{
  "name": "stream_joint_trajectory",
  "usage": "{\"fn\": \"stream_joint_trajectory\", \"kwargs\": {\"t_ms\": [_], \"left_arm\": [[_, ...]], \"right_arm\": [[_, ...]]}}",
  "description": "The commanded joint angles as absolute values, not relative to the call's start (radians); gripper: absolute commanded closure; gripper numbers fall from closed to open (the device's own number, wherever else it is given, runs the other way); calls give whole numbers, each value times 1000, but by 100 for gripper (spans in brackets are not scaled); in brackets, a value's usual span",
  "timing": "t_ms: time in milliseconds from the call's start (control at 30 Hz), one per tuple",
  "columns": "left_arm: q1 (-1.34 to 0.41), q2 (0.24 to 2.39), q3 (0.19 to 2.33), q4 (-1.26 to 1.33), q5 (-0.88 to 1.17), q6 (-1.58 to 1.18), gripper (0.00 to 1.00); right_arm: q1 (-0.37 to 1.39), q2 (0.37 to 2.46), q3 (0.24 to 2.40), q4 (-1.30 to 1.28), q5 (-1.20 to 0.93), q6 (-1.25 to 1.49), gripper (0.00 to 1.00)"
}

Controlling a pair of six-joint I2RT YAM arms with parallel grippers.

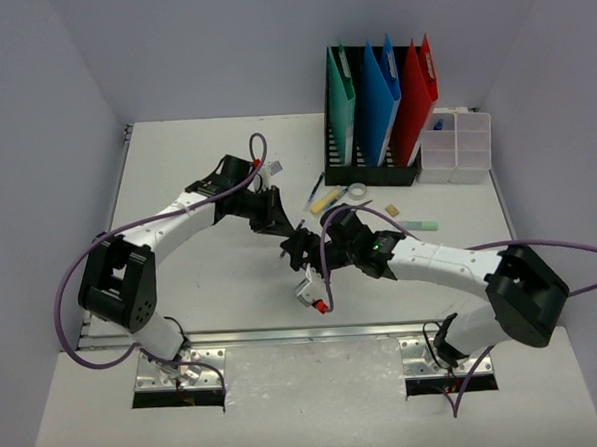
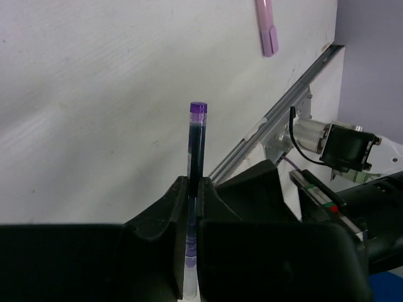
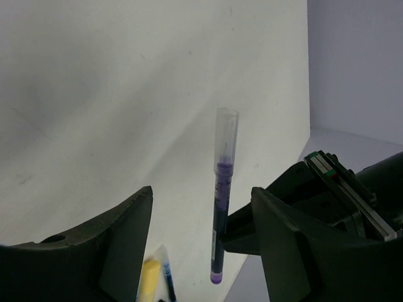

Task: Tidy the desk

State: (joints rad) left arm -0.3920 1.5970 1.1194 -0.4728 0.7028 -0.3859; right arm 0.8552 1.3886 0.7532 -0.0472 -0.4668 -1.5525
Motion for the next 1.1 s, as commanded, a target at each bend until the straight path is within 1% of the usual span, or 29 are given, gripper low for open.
{"fn": "stream_joint_trajectory", "kwargs": {"t_ms": [0, 100, 167, 200, 233, 267, 333, 367, 400, 467, 500, 533, 667, 733, 767, 800, 867, 933, 1000, 1067], "left_arm": [[-387, 1566, 1126, -440, 712, -432, 100], [-386, 1563, 1120, -438, 686, -453, 100], [-385, 1561, 1121, -437, 670, -467, 100], [-385, 1560, 1122, -437, 661, -472, 100], [-385, 1560, 1123, -439, 648, -472, 100], [-384, 1560, 1125, -440, 640, -475, 100], [-378, 1560, 1121, -442, 618, -476, 99], [-370, 1558, 1117, -439, 610, -476, 92], [-357, 1555, 1114, -435, 604, -478, 78], [-333, 1549, 1106, -422, 600, -482, 40], [-319, 1546, 1107, -422, 594, -483, 16], [-300, 1542, 1109, -422, 590, -483, 1], [-245, 1518, 1119, -414, 582, -473, 0], [-238, 1508, 1128, -417, 575, -460, 0], [-238, 1505, 1131, -417, 572, -459, 0], [-238, 1497, 1132, -413, 559, -454, 0], [-238, 1491, 1133, -403, 549, -453, 0], [-236, 1488, 1132, -383, 539, -453, 0], [-238, 1483, 1133, -365, 532, -457, 0], [-238, 1483, 1136, -352, 527, -460, 0]], "right_arm": [[895, 1490, 800, 226, -323, -1544, 36], [907, 1559, 837, 266, -261, -1530, 41], [912, 1588, 850, 283, -226, -1532, 47], [915, 1600, 855, 291, -210, -1535, 52], [917, 1609, 859, 296, -190, -1536, 64], [917, 1608, 861, 290, -183, -1534, 74], [919, 1592, 857, 285, -166, -1487, 100], [918, 1570, 850, 286, -163, -1447, 100], [917, 1532, 844, 281, -160, -1407, 100], [915, 1466, 836, 260, -154, -1300, 100], [910, 1426, 833, 243, -144, -1178, 100], [899, 1370, 829, 210, -127, -1068, 100], [751, 1171, 803, 138, -88, -678, 100], [605, 1086, 799, 71, -86, -408, 100], [568, 1049, 793, 63, -84, -357, 100], [434, 991, 767, 36, -66, -175, 100], [340, 912, 726, 40, -14, -71, 100], [266, 863, 700, 39, 89, -10, 100], [198, 872, 710, 32, 172, 41, 100], [122, 907, 740, 14, 177, 81, 100]]}}
